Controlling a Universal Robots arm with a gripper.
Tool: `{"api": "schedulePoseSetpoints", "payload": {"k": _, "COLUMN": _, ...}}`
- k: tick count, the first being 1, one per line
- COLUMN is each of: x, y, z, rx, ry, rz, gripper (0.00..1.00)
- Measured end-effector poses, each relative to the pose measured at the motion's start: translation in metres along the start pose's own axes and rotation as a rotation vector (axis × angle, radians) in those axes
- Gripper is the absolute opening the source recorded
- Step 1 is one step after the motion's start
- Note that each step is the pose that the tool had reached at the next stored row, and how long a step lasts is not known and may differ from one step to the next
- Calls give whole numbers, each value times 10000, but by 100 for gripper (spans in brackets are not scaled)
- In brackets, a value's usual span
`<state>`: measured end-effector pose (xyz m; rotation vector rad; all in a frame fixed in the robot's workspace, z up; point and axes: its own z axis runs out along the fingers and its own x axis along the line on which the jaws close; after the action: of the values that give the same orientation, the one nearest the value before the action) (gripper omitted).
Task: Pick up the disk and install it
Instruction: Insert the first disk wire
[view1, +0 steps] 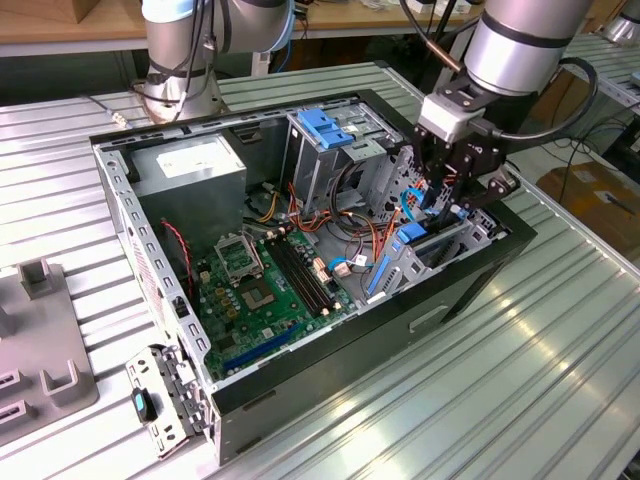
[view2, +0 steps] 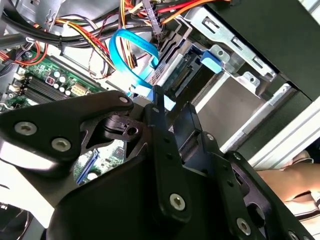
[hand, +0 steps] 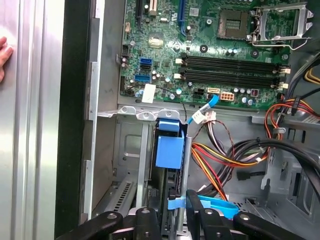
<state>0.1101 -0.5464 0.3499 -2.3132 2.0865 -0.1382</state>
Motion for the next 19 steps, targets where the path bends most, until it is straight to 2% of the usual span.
{"api": "schedulePoseSetpoints", "payload": {"k": 5, "x": 5, "y": -9, "z": -81, "rx": 0, "ry": 0, "rz": -1, "gripper": 35}}
{"api": "schedulePoseSetpoints", "payload": {"k": 14, "x": 5, "y": -13, "z": -87, "rx": -3, "ry": 1, "rz": -2, "gripper": 35}}
{"api": "schedulePoseSetpoints", "payload": {"k": 16, "x": 6, "y": -23, "z": -87, "rx": -42, "ry": 0, "rz": -3, "gripper": 35}}
{"api": "schedulePoseSetpoints", "payload": {"k": 19, "x": 8, "y": -43, "z": -84, "rx": -140, "ry": -13, "rz": -6, "gripper": 35}}
